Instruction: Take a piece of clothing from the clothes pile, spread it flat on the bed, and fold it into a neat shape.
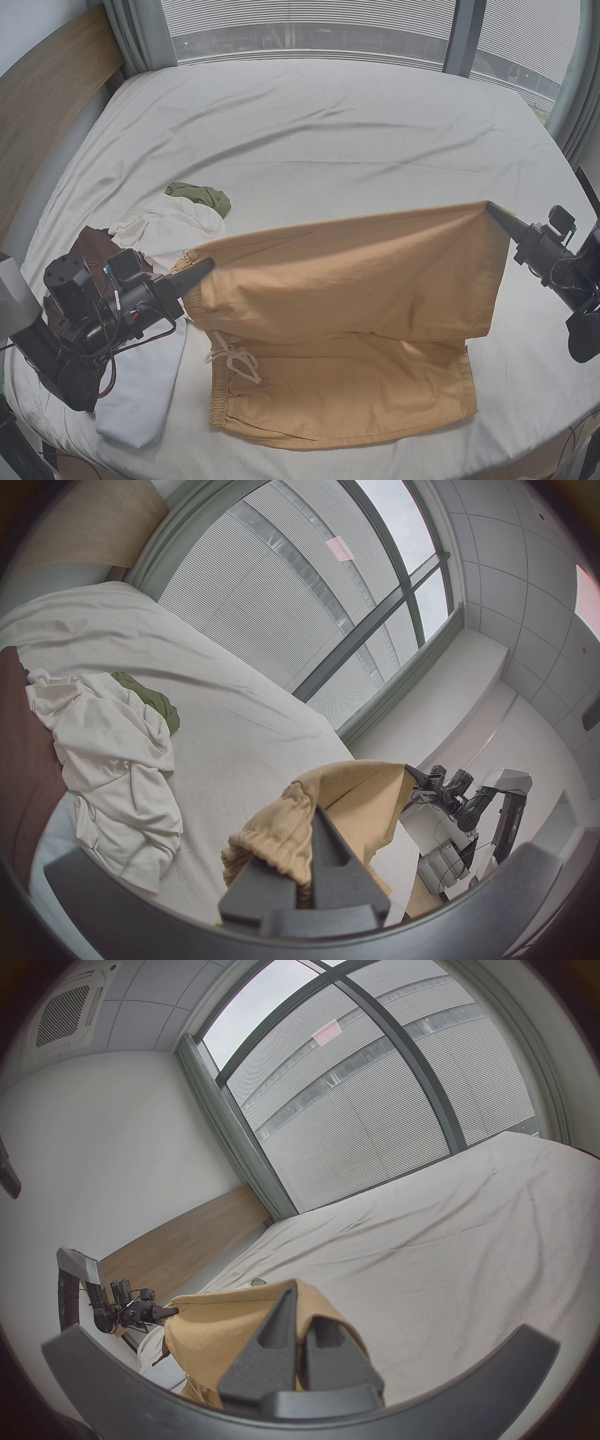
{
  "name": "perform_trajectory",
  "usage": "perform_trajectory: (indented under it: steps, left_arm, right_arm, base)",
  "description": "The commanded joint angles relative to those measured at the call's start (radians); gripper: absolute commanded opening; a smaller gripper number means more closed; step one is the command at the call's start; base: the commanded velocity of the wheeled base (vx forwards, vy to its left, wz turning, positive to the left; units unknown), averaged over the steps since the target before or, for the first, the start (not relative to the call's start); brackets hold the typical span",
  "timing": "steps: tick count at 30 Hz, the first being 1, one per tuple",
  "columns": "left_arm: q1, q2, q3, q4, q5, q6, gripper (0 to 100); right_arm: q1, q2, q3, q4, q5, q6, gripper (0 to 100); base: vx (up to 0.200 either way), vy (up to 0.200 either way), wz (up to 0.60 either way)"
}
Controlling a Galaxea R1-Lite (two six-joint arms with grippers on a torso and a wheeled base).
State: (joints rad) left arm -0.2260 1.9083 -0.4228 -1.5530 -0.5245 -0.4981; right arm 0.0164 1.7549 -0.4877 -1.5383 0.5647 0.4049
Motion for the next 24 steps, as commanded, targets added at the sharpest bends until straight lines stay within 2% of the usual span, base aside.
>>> perform_trajectory:
  steps: [1, 7, 14, 20, 24]
  left_arm:
    - [0.002, 0.02, -0.024, -0.004, 0.0, 0.0, 0]
    - [0.002, 0.034, -0.051, -0.004, 0.004, 0.0, 0]
    - [0.002, 0.058, -0.096, -0.004, 0.064, -0.002, 0]
    - [0.002, 0.087, -0.14, -0.004, 0.077, -0.002, 0]
    - [-0.001, 0.138, -0.171, -0.002, 0.121, -0.004, 0]
  right_arm:
    - [0.0, 0.044, -0.011, 0.0, 0.001, 0.0, 0]
    - [0.002, 0.1, -0.046, 0.0, 0.001, 0.0, 0]
    - [0.004, 0.166, -0.141, 0.004, 0.003, 0.0, 0]
    - [-0.001, 0.187, -0.218, 0.07, 0.003, 0.0, 0]
    - [-0.003, 0.196, -0.276, 0.112, 0.001, 0.002, 0]
  base:
    - [0.0, 0.0, 0.0]
    - [0.0, 0.0, 0.0]
    - [0.0, 0.0, 0.0]
    - [0.0, 0.0, 0.0]
    - [0.0, 0.0, 0.0]
